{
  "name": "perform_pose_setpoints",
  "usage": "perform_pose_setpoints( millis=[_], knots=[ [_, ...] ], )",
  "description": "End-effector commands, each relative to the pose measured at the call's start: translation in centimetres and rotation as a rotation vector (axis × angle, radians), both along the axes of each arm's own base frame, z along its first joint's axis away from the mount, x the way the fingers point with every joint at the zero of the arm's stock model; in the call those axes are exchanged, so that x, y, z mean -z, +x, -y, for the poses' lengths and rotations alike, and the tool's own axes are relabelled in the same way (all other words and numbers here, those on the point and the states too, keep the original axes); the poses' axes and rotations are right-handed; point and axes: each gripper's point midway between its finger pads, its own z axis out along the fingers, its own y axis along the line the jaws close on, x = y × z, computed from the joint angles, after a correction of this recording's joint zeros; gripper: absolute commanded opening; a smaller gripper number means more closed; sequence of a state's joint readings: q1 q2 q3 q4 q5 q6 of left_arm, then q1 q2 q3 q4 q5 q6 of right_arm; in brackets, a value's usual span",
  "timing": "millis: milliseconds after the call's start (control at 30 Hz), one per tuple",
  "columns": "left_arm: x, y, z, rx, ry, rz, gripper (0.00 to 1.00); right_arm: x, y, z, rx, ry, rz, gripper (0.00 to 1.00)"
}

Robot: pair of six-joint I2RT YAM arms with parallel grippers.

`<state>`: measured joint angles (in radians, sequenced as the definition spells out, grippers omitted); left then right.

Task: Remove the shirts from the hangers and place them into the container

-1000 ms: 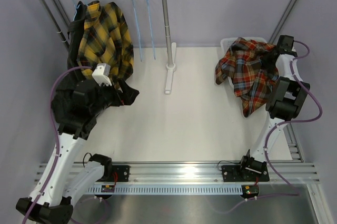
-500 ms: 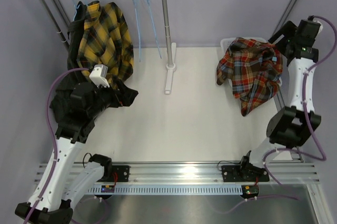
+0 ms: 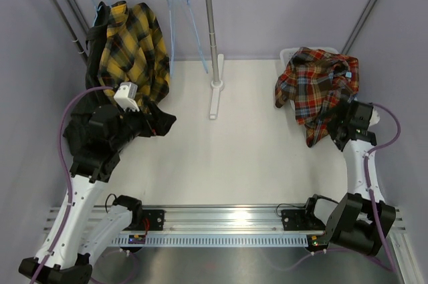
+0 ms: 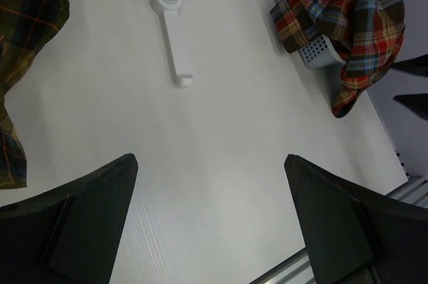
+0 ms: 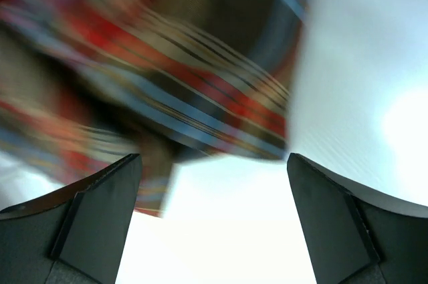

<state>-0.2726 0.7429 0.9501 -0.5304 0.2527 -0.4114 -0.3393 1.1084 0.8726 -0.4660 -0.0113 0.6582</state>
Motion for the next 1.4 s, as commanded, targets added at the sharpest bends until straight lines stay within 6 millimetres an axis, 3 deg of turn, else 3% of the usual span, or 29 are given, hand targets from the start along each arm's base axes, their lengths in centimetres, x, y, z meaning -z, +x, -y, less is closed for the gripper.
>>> perform_pose_setpoints(
  millis=[0, 167, 400, 533, 633, 667, 733, 767, 833, 867, 933, 1067, 1133, 1167, 1233, 1267, 1333, 1367],
  knots=[
    [-1.8, -0.7, 0.7, 0.048, -0.020, 0.060, 0.99, 1.9, -1.3, -0.6, 0.043, 0.041, 0.012, 0.99],
    [-1.3, -0.9, 0.8, 0.054, -0.016, 0.055, 0.99, 5.0, -1.4, -1.9, -0.022, 0.100, -0.052, 0.99],
    [-0.6, -1.2, 0.7, 0.050, -0.007, 0.053, 0.99, 8.5, 1.4, -3.2, -0.104, 0.187, -0.035, 0.98],
    [-0.6, -1.3, 0.6, 0.049, -0.005, 0.056, 0.99, 9.1, 2.5, -3.1, -0.138, 0.186, -0.044, 0.95],
    [-0.6, -1.2, 0.6, 0.048, -0.003, 0.055, 0.99, 8.4, 2.9, -2.1, -0.126, 0.116, -0.018, 0.80],
    [-0.6, -1.2, 0.6, 0.048, -0.005, 0.056, 0.99, 8.3, 2.8, -1.7, -0.118, 0.097, -0.013, 0.67],
    [-0.5, -1.1, 0.7, 0.048, -0.005, 0.050, 0.99, 7.6, 2.7, -0.7, -0.092, 0.038, -0.009, 0.51],
    [-0.5, -1.1, 0.7, 0.047, -0.005, 0.048, 0.99, 7.4, 2.6, -0.5, -0.092, 0.022, -0.014, 0.34],
    [-0.6, -1.1, 0.7, 0.051, -0.005, 0.049, 0.99, 6.4, 2.6, -0.2, -0.085, -0.001, 0.002, 0.12],
    [-0.5, -1.0, 0.7, 0.051, -0.004, 0.046, 0.99, 5.6, 2.7, 0.0, -0.087, -0.019, 0.021, 0.00],
    [-0.4, -0.9, 0.8, 0.052, -0.003, 0.041, 0.99, 4.3, 3.0, -0.1, -0.099, -0.033, 0.048, 0.00],
    [-0.5, -0.9, 1.0, 0.060, -0.002, 0.039, 0.99, 0.0, 3.8, -0.3, -0.143, -0.086, 0.134, 0.00],
    [-0.4, -0.8, 1.0, 0.061, 0.000, 0.038, 0.99, -3.9, 4.8, -0.8, -0.178, -0.116, 0.199, 0.00],
    [-0.5, -0.8, 1.0, 0.059, 0.000, 0.040, 0.99, -6.9, 5.5, -0.8, -0.194, -0.148, 0.247, 0.00],
    [-0.5, -0.8, 1.0, 0.061, 0.000, 0.038, 0.99, -9.6, 6.6, -1.3, -0.228, -0.168, 0.298, 0.00],
    [-0.3, -0.7, 1.0, 0.058, 0.003, 0.035, 0.99, -13.2, 7.6, -1.4, -0.237, -0.194, 0.378, 0.00],
    [-0.3, -0.8, 1.1, 0.063, 0.003, 0.036, 0.99, -15.1, 9.6, -1.6, -0.271, -0.193, 0.423, 0.00],
    [-0.4, -0.8, 1.1, 0.061, 0.001, 0.036, 0.99, -19.1, 10.6, -1.6, -0.278, -0.219, 0.508, 0.00]
  ],
)
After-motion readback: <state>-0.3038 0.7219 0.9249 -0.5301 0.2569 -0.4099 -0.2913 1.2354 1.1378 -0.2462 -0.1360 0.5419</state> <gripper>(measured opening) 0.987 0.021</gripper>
